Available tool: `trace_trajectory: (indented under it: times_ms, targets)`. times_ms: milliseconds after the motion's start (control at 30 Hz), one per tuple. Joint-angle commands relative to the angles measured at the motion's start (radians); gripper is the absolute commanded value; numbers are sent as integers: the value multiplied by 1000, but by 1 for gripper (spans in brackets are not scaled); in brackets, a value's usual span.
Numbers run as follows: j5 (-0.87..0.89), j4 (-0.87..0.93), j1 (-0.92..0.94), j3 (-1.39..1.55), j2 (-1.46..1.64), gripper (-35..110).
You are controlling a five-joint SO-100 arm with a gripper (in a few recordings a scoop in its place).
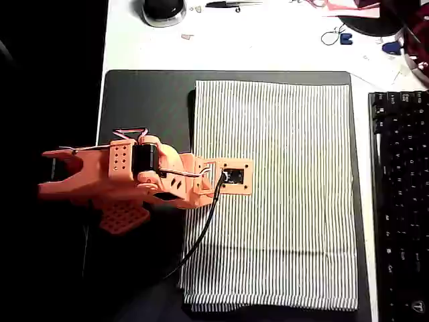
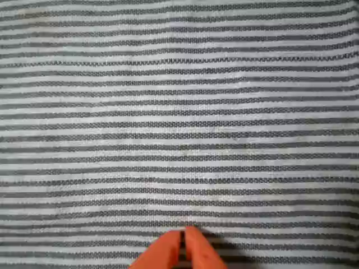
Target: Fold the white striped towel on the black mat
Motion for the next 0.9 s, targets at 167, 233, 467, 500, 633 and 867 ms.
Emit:
trace_trajectory:
  times_ms: [167, 233, 467, 500, 633, 867]
  targets:
    - [11, -2, 20, 14, 6, 5]
    - [12, 0, 20, 14, 2, 4]
    - [28, -2, 25, 15, 6, 0]
    - [15, -2, 14, 15, 6, 0]
    - [-58, 0, 15, 15, 6, 0]
    - [-58, 2, 2, 15, 6, 0]
